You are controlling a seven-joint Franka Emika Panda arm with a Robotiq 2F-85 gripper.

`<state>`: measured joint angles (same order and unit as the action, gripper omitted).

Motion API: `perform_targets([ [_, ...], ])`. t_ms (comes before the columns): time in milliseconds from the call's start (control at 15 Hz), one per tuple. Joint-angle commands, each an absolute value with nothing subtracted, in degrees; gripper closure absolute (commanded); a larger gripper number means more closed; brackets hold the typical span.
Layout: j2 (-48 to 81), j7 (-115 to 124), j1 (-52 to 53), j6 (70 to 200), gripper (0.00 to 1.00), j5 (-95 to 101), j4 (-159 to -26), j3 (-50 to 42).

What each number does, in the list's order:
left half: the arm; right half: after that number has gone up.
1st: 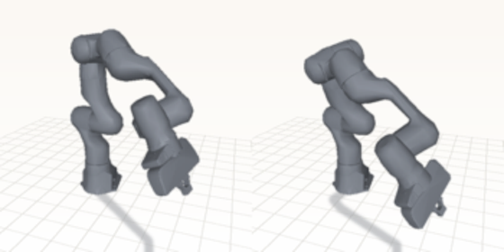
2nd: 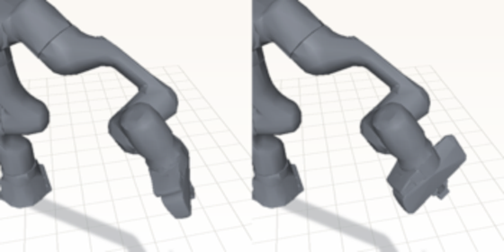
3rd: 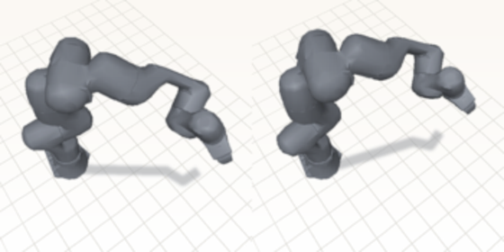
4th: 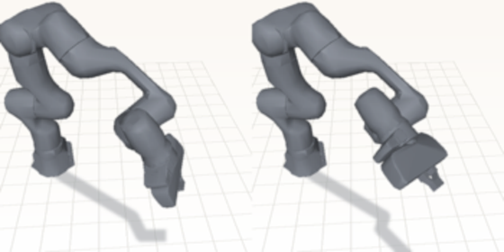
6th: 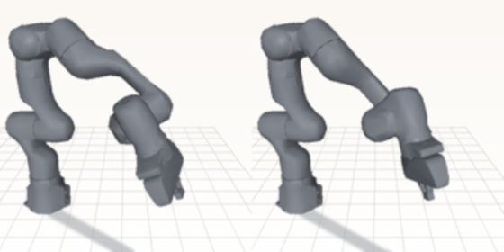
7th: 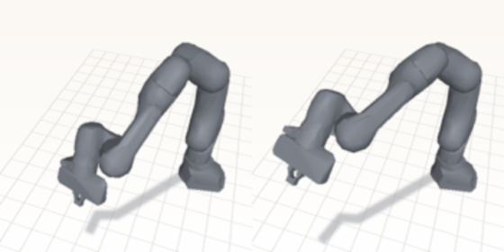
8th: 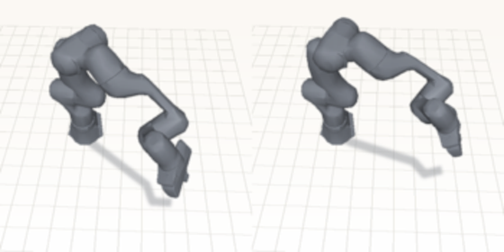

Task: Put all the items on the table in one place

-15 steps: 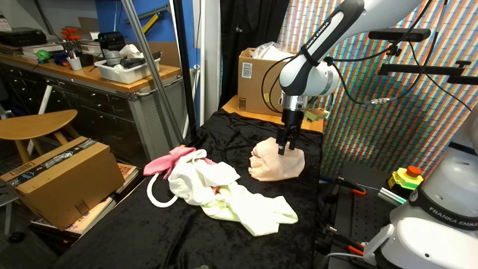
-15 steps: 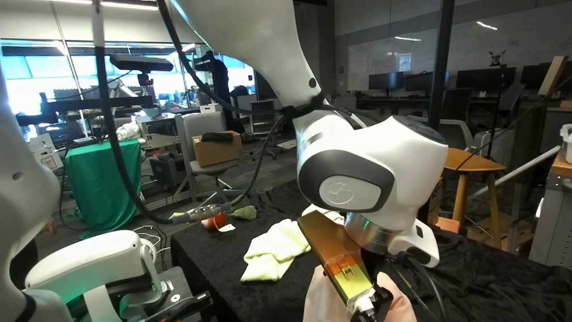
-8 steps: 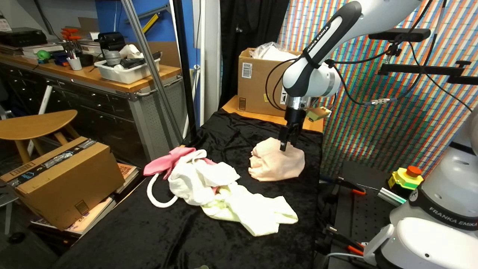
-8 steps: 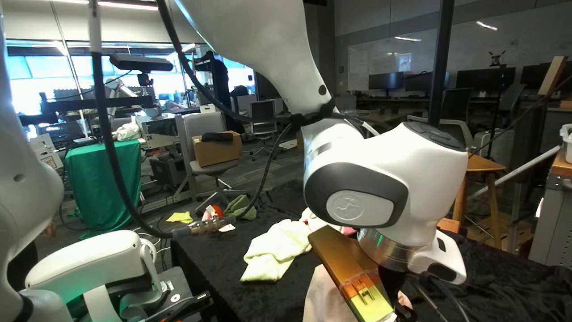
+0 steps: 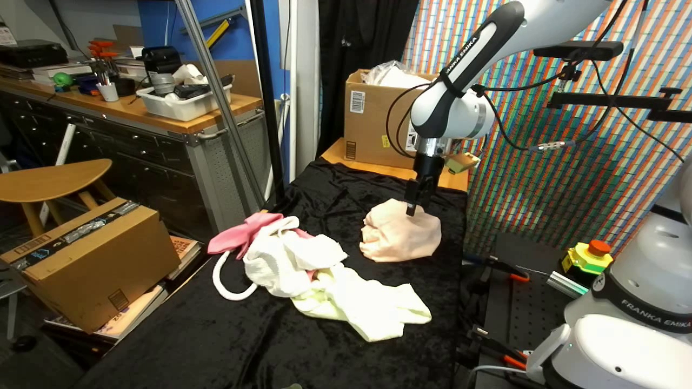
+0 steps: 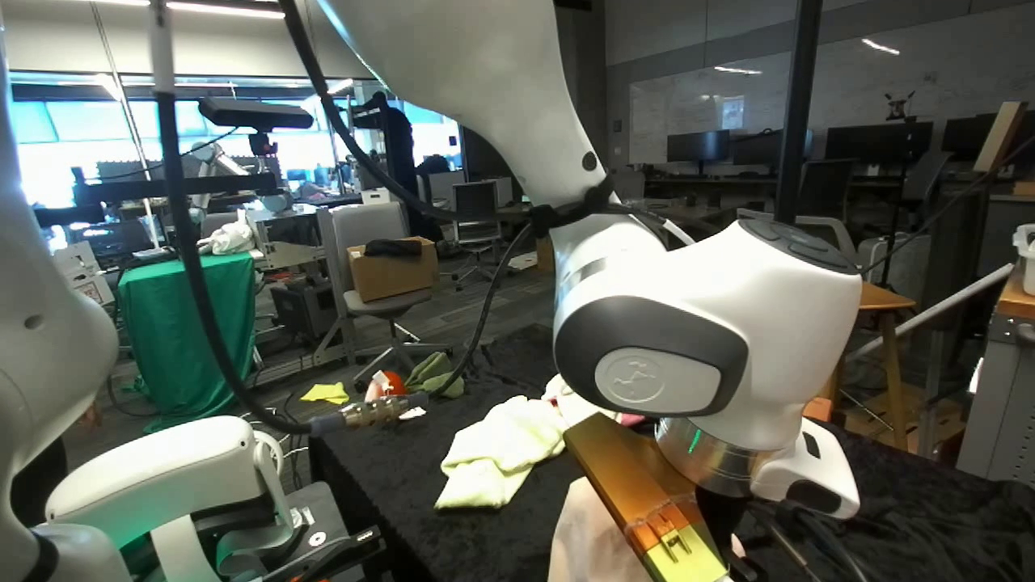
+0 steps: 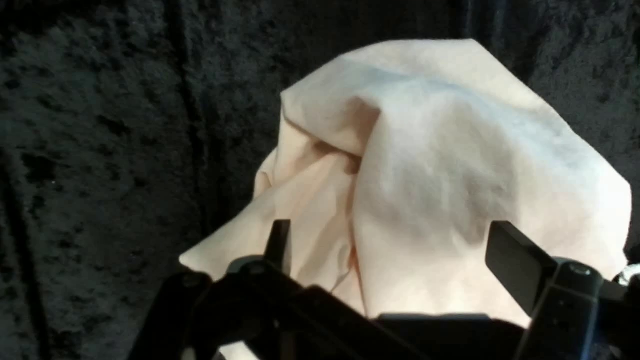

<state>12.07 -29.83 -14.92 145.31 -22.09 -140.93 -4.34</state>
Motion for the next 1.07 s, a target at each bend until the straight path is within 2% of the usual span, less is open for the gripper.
perform_targets([
  [0, 11.6, -33.9, -15.7, 144.1, 0.0, -26.5, -140.7, -2.2],
  [467, 12.1, -40.9, -15.1, 138.4, 0.0, -35.2, -140.3, 0.0],
  [1000, 11.9, -44.4, -13.0, 134.2, 0.0, -35.7, -140.2, 0.3],
])
